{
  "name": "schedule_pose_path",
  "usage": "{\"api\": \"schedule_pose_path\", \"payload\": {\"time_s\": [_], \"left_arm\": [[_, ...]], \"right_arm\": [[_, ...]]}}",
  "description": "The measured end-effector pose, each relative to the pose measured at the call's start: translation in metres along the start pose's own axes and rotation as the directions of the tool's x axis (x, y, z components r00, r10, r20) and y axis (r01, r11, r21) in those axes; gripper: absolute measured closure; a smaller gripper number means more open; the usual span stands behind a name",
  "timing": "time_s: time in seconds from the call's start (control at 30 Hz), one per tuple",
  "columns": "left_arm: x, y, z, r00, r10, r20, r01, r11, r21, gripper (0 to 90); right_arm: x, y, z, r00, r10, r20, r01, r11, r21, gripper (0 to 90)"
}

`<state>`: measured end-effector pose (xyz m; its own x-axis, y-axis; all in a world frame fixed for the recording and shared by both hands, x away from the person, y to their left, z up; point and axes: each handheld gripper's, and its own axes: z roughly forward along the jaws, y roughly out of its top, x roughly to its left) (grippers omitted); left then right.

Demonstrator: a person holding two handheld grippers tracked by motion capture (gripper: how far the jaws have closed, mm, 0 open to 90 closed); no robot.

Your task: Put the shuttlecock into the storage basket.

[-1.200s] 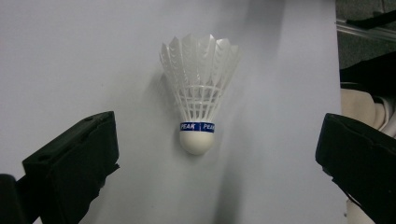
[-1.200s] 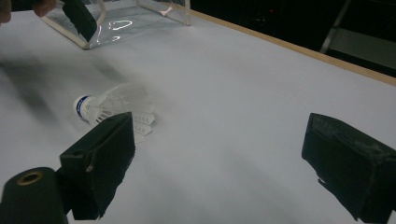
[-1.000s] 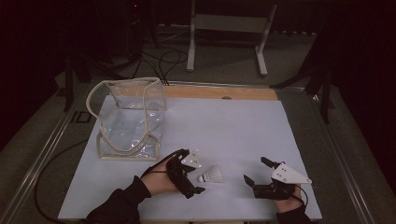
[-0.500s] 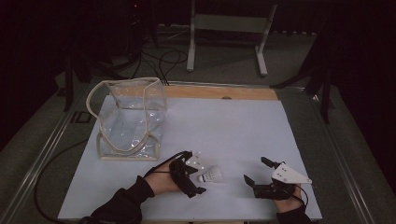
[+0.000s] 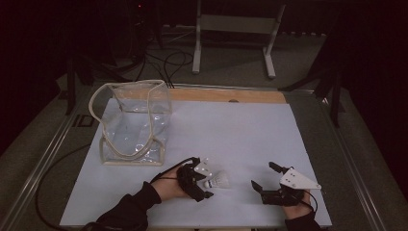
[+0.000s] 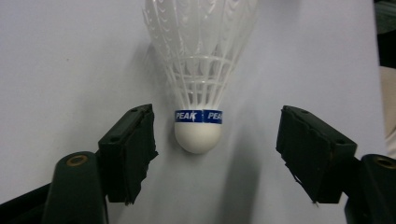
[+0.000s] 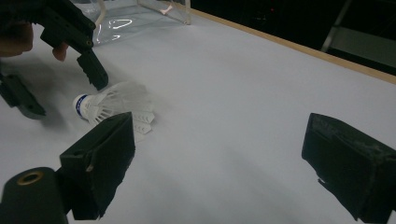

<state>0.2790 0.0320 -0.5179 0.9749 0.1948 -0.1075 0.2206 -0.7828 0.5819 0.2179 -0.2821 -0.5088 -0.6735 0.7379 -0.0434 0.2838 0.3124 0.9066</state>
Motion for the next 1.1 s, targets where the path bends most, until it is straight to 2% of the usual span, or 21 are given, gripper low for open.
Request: {"api": "schedule_pose_path", "payload": {"time_s": [0.13, 0.37, 0.77, 1.1], "left_arm": [[-0.0004, 0.0004, 0.0027, 1.0, 0.006, -0.007, -0.006, 1.0, 0.006, 34.3], [-0.0013, 0.0017, 0.0068, 0.9998, 0.009, -0.019, -0.009, 0.9998, 0.02, 48.3], [-0.0011, 0.0025, 0.0103, 0.9985, 0.018, -0.052, -0.015, 0.9987, 0.049, 64.7], [0.0002, 0.0052, 0.0099, 0.9984, 0.035, -0.046, -0.031, 0.9964, 0.079, 66.8]], "right_arm": [[-0.0004, -0.0001, -0.0002, 1.0, -0.002, -0.001, 0.002, 1.0, -0.001, 9.6], [-0.0003, -0.0001, -0.0001, 1.0, -0.001, -0.001, 0.001, 1.0, 0.001, 9.6], [-0.0004, -0.0001, -0.0001, 1.0, -0.001, -0.001, 0.001, 1.0, 0.0, 9.6], [-0.0001, -0.0001, 0.0001, 1.0, 0.0, -0.002, 0.0, 1.0, 0.002, 9.6]]}}
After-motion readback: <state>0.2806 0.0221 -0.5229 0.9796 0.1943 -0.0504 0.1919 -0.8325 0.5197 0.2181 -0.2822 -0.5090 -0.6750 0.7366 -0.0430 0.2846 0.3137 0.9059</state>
